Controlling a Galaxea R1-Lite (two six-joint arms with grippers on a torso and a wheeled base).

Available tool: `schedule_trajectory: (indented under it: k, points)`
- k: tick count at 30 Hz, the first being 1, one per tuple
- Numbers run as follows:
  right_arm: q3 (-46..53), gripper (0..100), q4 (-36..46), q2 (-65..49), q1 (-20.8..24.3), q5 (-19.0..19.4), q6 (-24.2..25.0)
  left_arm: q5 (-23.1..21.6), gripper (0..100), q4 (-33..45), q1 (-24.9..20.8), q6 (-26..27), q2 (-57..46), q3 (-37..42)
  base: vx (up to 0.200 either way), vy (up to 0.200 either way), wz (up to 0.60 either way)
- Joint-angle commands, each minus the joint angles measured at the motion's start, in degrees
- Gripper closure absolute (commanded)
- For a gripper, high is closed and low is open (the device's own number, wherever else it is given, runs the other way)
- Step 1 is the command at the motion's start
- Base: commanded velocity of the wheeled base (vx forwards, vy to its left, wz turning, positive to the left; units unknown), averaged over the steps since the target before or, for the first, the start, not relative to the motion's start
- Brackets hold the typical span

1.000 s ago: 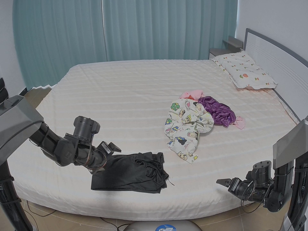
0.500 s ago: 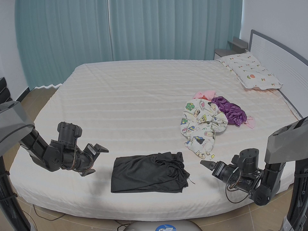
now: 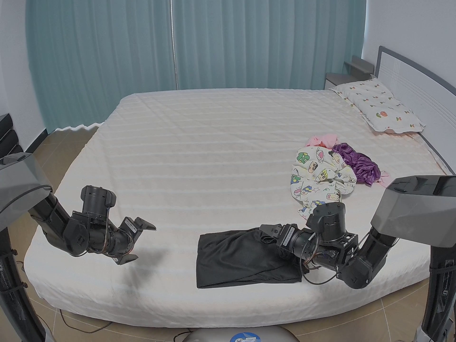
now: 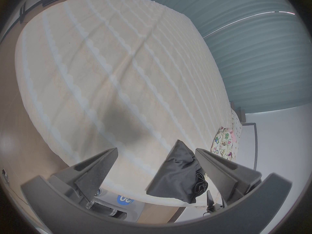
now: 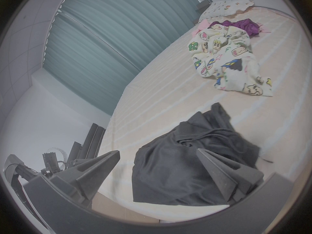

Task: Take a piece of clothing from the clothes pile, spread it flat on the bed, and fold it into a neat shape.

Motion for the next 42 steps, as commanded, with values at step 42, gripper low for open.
schedule_trajectory:
  k: [42]
  points:
    - [-12.5, 0, 14.3, 4.7, -12.6, -0.6, -1.9, 0.5, 0, -4.9, 0.0, -1.3, 1.4, 2.3, 0.000, 0.000, 0.00]
